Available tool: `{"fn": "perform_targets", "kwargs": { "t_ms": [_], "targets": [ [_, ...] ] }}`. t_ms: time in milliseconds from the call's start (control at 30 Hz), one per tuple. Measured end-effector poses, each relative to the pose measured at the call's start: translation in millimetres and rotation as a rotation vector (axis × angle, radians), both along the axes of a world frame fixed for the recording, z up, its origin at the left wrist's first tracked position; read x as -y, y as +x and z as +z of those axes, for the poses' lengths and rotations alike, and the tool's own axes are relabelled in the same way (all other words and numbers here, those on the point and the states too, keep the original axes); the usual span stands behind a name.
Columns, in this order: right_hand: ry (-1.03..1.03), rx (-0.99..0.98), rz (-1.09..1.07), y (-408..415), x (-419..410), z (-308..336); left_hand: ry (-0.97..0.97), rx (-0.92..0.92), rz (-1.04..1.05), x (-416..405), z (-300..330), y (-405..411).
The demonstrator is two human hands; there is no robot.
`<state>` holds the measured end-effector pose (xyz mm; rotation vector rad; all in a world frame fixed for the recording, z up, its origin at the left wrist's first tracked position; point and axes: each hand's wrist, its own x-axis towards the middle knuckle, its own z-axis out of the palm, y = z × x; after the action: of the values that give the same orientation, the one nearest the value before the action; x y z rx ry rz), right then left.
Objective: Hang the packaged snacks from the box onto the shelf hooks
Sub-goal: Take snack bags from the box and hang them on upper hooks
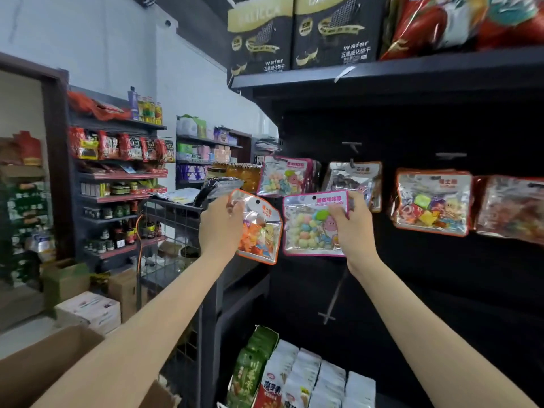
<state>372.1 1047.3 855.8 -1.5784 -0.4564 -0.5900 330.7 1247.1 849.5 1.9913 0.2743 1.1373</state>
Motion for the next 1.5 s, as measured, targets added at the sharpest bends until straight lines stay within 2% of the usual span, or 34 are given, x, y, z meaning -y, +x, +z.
{"fn": "perform_targets", "kwargs": {
  "t_ms": [167,300,467,700,900,1133,1233,1300,1400,1500],
  "targets": [
    [-0.076,0.140,-0.038,9.1,-22.4,20.9,0.000,0.056,0.072,-4.7,13.7,5.4],
    [-0.076,0.087,-0.011,28.6,-57.0,37.0,0.048,0.091,0.148,-19.6,38.0,1.2],
    [-0.118,0.153,-0.001,48.7,-89.9,59.1,0.094,0.117,0.186,-42.7,56.1,-1.3],
    [-0.162,0.080,-0.030,76.3,-107.2,73.6,0.116,0.088,0.233,-56.0,57.0,-1.0],
    [-0.225,0.093,-0.040,94.5,-109.4,71.9,0.113,0.070,0.212,-58.9,53.2,6.8],
    [-0.417,-0.024,-0.078,115.5,-102.8,70.4,0.125,0.083,0.076,-46.6,55.1,15.2],
    [-0.498,-0.057,-0.113,100.7,-96.0,62.0,0.104,0.081,0.013,-39.0,55.4,17.6],
    [-0.423,0.057,-0.124,81.6,-84.8,53.4,0.062,0.099,-0.047,-31.1,55.4,19.2],
    [-0.243,0.199,-0.026,51.3,-58.7,42.1,-0.002,0.166,-0.206,-6.9,53.9,24.3],
    [-0.116,0.174,0.106,22.6,-21.8,39.9,-0.018,0.230,-0.332,32.9,53.9,30.5]
  ]
}}
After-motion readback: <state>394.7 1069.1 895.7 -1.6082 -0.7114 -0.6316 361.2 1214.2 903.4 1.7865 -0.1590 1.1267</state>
